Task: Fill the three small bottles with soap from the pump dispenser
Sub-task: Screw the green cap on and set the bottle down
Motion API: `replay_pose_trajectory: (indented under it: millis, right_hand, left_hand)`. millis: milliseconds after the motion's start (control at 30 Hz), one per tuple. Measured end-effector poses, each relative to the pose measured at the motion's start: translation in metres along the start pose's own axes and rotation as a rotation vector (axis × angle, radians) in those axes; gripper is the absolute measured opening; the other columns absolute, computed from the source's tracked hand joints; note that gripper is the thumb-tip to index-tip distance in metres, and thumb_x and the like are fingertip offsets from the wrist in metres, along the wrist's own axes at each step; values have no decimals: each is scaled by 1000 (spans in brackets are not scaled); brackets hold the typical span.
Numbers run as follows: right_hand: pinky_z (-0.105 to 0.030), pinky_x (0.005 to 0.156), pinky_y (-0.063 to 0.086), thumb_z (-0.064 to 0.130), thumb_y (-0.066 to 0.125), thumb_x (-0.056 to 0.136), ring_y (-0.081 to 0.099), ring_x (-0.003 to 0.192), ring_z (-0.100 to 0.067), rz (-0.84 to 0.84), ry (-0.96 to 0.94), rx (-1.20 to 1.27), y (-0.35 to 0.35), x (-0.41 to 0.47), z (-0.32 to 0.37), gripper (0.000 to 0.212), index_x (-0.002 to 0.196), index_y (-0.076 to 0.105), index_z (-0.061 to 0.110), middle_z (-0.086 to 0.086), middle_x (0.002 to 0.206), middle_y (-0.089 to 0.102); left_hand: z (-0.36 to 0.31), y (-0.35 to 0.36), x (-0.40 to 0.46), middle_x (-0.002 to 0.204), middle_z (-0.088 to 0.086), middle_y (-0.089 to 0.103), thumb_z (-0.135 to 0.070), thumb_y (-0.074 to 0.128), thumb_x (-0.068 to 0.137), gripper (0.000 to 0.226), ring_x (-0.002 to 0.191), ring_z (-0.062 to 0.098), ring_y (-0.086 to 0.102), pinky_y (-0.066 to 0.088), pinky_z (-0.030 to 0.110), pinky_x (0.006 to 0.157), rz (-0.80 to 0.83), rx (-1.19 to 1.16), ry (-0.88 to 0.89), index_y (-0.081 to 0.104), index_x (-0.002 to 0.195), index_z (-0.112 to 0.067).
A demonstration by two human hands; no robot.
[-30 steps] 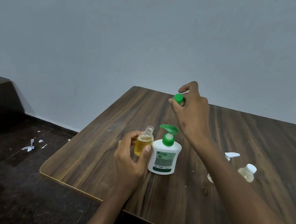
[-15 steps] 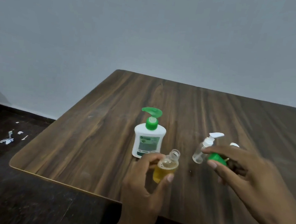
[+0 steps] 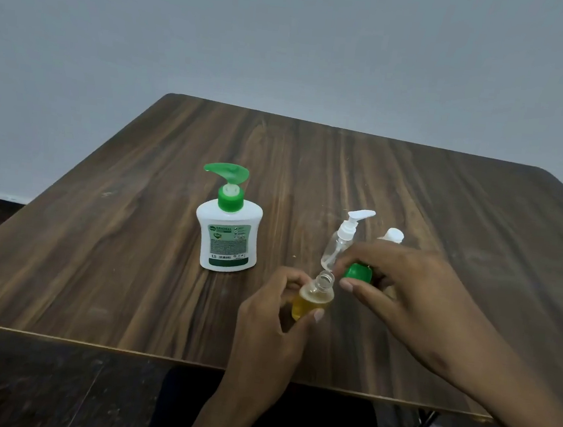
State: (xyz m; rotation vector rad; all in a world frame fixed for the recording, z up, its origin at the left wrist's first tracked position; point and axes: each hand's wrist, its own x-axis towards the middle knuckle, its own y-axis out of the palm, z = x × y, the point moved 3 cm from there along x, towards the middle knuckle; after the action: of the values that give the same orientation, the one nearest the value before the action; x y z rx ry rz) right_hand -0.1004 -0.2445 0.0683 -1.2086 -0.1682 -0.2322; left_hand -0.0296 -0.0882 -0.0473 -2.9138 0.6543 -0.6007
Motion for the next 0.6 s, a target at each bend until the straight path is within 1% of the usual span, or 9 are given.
replay_pose_trajectory:
  millis: [100, 167, 233, 300, 367, 433, 500, 600]
  right_hand:
    - [-35, 75, 55, 36, 71, 91, 66, 86, -5, -73, 29, 89, -4, 4, 0, 10, 99, 69, 41, 19, 89, 68]
    - [-36, 77, 56, 33, 77, 88, 67, 91, -8, -115, 53, 178, -5, 7, 0, 14, 99, 70, 39, 15, 94, 70]
    - [-38, 80, 58, 23, 82, 86, 70, 93, -13, -120, 54, 287, 0, 10, 2, 21, 100, 68, 31, 10, 98, 72]
    - [-37, 83, 59, 11, 81, 86, 72, 96, -13, -90, 56, 363, 7, 12, 4, 28, 101, 65, 28, 9, 101, 73]
    - [-32, 85, 59, 6, 78, 88, 72, 100, -9, -60, 48, 351, 12, 11, 4, 34, 108, 66, 30, 11, 105, 72]
    - [-25, 87, 57, 8, 75, 89, 69, 104, -8, -48, 22, 283, 14, 9, 4, 38, 116, 69, 34, 14, 109, 70]
    - [-24, 87, 55, 12, 74, 90, 67, 106, -8, -42, -21, 213, 13, 9, 4, 35, 115, 71, 36, 15, 110, 69]
    - [-24, 85, 55, 13, 74, 90, 66, 106, -7, -15, -42, 172, 11, 9, 4, 30, 111, 72, 35, 17, 108, 69]
  left_hand:
    - [4, 0, 0, 103, -15, 77, -8, 85, 90, 31, 97, 10, 77, 61, 35, 82, 9, -6, -19, 67, 109, -25]
    - [7, 1, 0, 104, -16, 76, -11, 85, 90, 31, 98, 10, 76, 60, 37, 82, 13, 17, -21, 67, 110, -27]
    - [9, 2, -1, 105, -16, 75, -14, 85, 90, 31, 99, 11, 75, 61, 39, 83, 20, 44, -18, 67, 110, -29]
    - [10, 2, -2, 105, -17, 75, -15, 85, 91, 31, 99, 11, 75, 60, 39, 83, 19, 52, -17, 67, 110, -30]
    - [10, 2, -2, 105, -17, 74, -15, 84, 91, 31, 100, 11, 74, 60, 38, 83, 15, 60, -10, 66, 110, -30]
    - [11, 1, -2, 106, -17, 74, -17, 84, 91, 30, 99, 11, 74, 60, 37, 83, 13, 63, 1, 66, 111, -31]
    - [11, 2, -2, 107, -18, 73, -19, 83, 92, 29, 100, 10, 74, 60, 37, 82, 14, 73, 15, 66, 112, -31]
    - [13, 2, -2, 107, -19, 73, -19, 83, 92, 30, 101, 9, 73, 59, 35, 82, 10, 77, 17, 66, 113, -30]
